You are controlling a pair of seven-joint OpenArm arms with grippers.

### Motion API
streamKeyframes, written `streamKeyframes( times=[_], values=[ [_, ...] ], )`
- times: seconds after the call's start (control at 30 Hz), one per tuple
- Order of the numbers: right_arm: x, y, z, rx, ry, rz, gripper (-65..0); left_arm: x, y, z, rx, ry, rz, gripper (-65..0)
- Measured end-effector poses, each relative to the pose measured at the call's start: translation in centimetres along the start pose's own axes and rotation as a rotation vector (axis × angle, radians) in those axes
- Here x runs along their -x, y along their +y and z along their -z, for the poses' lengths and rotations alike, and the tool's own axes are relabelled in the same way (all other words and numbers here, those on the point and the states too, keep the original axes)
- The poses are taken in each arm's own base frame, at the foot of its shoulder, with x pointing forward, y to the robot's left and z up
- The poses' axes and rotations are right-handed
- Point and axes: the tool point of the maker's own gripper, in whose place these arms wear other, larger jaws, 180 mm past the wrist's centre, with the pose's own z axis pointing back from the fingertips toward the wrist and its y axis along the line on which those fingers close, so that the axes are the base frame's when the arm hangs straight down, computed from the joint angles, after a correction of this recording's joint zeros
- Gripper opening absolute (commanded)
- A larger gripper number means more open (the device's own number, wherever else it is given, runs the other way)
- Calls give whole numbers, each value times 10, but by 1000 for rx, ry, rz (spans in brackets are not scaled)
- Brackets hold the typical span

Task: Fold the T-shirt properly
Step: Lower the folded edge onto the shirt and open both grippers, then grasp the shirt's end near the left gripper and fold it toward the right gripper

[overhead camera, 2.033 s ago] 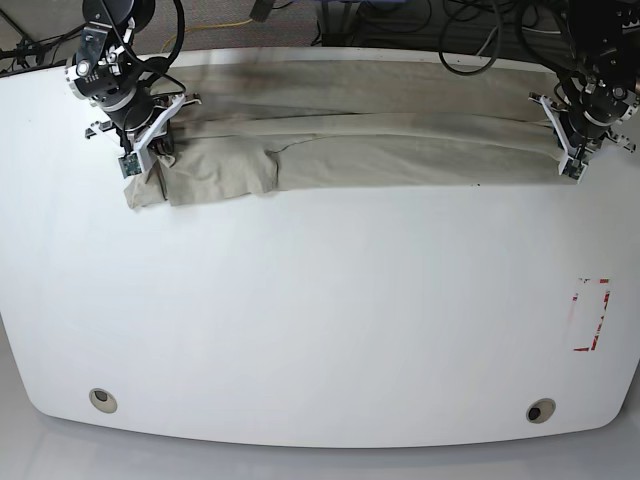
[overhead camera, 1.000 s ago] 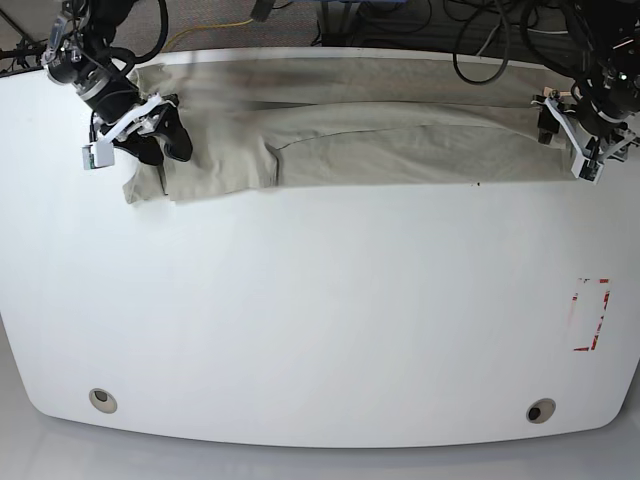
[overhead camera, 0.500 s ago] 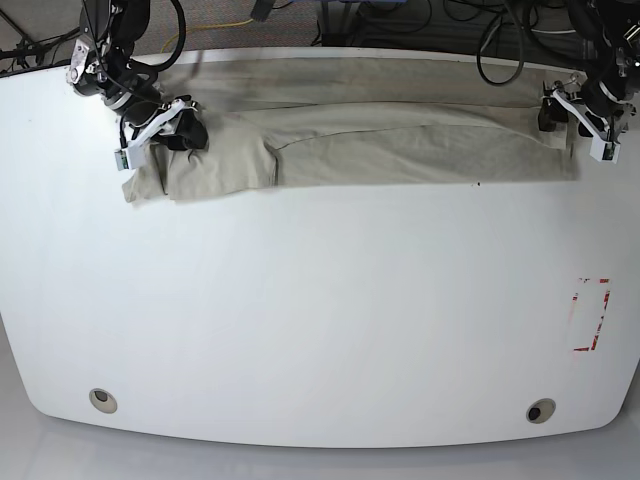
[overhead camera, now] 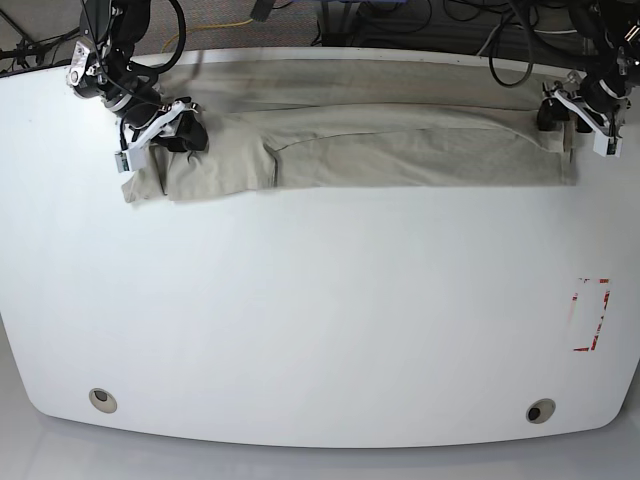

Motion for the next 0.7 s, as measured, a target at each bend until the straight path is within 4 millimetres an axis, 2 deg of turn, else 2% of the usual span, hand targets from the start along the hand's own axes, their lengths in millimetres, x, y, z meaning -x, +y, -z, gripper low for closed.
streamKeyframes(
  times=[0.1,0.17,0.23,0.27,0.33,0.53,0.6,0.7],
  values=[
    [0,-1,0,2,0,-2,-431,-6,3,5,-12,-10,9,-211],
    [0,-1,0,2,0,-2,-433,-5,4,8,-23,14,32,-282],
    [0,-1,0,1,1,-2,-433,-5,0,11,-16,22,40,-415],
    [0,-1,0,1,0,-2,-433,-5,-2,12,-10,23,41,-532],
    [0,-1,0,1,1,-1,-434,-3,-5,13,0,19,30,-650],
    [0,-1,0,5,2,-1,-434,-4,-9,10,-2,34,64,-650],
    [1,-1,0,5,3,1,-434,-3,-12,4,-24,57,103,-650],
    [4,-4,2,-2,-4,31,-434,-16,-29,-11,-46,16,173,-650]
  ],
)
